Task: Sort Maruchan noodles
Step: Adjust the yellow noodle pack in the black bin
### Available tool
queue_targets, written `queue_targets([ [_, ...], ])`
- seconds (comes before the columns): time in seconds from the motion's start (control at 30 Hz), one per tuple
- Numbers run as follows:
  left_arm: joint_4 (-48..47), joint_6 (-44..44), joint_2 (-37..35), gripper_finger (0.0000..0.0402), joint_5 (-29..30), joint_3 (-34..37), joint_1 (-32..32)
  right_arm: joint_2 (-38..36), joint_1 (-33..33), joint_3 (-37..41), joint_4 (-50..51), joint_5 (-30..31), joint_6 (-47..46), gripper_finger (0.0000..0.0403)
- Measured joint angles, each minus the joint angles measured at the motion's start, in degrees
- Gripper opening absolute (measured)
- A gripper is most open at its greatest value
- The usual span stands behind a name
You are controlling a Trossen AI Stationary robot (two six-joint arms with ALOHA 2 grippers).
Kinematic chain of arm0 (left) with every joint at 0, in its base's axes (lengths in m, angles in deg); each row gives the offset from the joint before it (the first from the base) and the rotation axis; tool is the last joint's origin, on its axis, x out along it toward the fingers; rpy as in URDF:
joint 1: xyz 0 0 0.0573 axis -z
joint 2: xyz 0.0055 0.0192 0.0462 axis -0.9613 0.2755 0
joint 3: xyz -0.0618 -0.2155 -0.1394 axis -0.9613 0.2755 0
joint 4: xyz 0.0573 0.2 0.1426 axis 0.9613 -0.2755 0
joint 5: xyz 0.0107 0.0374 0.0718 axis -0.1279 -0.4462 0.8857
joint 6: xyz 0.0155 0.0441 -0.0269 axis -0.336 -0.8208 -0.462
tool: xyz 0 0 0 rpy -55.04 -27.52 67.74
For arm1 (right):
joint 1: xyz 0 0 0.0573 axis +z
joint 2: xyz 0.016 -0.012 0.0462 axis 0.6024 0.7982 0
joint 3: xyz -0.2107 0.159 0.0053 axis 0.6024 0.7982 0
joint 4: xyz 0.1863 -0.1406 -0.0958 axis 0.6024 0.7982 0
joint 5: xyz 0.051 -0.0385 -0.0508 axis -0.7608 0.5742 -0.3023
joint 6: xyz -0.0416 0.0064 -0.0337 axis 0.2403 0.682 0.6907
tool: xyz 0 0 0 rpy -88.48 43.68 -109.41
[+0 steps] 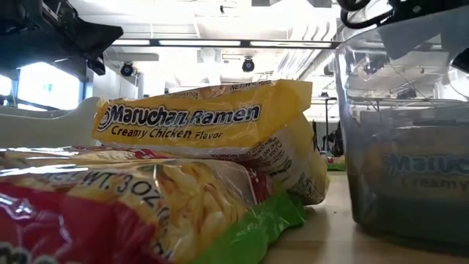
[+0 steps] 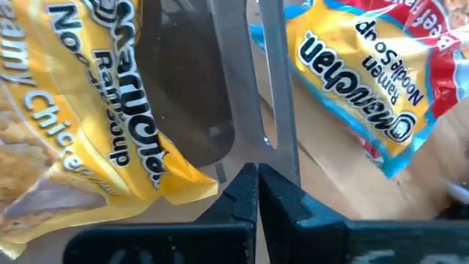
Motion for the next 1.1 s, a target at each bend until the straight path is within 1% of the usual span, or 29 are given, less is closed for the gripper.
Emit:
queue_targets([
  [0.17, 0.2, -1.2, 4.7, 0.0003, 2.9, 0.0, 3.8, 0.0, -0.4, 2.2, 1.9, -1.3, 1.5, 0.0],
  [0.3, 3.1, -1.6, 8.8, 0.0003, 5.2, 0.0, 7.4, -1.0, -0.2, 2.3, 2.7, -0.6, 1.5, 0.0],
  [0.37, 4.7, -1.7, 11.1, 0.0003, 6.2, -0.2, 9.5, -2.3, -0.2, 2.3, 1.3, 1.5, 1.4, 0.0],
  [0.47, 5.1, -3.2, 14.7, 0.0003, 7.6, -1.6, 12.9, -4.0, -0.2, 2.3, -3.4, 5.1, 2.8, 0.0],
  [0.57, 5.5, -5.5, 19.0, 0.0003, 10.5, -3.5, 16.7, -4.1, -0.6, 2.3, -9.4, 6.2, 5.7, 0.0],
  [0.7, 5.7, -9.9, 25.7, 0.0003, 13.0, -6.0, 21.7, -3.6, -1.5, 2.4, -11.2, 6.5, 7.1, 0.0006],
  [0.8, 5.8, -13.5, 31.3, 0.0003, 13.1, -8.3, 25.2, -3.7, -1.5, 2.4, -6.9, 9.6, 6.0, 0.0023],
  [0.9, 5.7, -16.2, 37.4, 0.0003, 12.4, -10.4, 28.4, -3.3, -1.5, 2.5, -2.4, 9.6, 4.3, 0.004],
  [1.0, 5.6, -16.6, 44.0, 0.0003, 11.9, -12.8, 31.4, -2.5, -1.5, 3.8, -6.0, 8.4, 6.3, 0.0044],
  [1.1, 5.6, -15.3, 50.5, 0.0003, 11.9, -16.1, 35.1, -2.5, -1.9, 6.0, -12.7, 7.0, 9.0, 0.0036],
])
